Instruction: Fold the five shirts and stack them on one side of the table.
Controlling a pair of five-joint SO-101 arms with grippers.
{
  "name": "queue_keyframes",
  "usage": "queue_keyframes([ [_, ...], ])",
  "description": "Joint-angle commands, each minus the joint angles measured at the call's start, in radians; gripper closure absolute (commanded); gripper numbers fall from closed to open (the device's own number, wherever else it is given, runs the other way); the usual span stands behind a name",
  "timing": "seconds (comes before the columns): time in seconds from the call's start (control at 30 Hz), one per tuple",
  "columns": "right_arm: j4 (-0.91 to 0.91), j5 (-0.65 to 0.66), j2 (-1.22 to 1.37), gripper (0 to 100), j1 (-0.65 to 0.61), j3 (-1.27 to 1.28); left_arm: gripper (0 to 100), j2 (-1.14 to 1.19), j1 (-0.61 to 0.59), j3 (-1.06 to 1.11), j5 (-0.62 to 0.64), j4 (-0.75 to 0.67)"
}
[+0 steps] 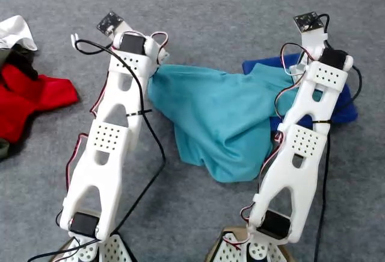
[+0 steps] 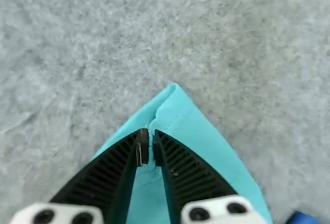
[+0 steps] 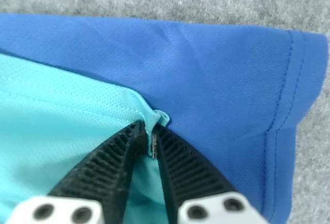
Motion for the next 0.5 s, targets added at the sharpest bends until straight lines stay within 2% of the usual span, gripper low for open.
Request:
queue_keyframes([
  [0.0, 0.048, 0.002, -0.084, 99.6, -0.012, -0.041, 98, -0.14, -0.009, -0.046, -0.009, 0.035],
  [0.13, 0.126, -0.058, -0.243, 99.6, -0.007, -0.038, 98, -0.286, -0.008, -0.046, -0.051, 0.058],
  [0.33, 0.224, -0.063, -0.521, 99.6, -0.065, -0.038, 98, -0.524, -0.023, -0.04, -0.146, 0.107],
  [0.47, 0.235, -0.103, -0.723, 99.6, -0.084, -0.035, 98, -0.642, -0.057, -0.043, -0.232, 0.107],
])
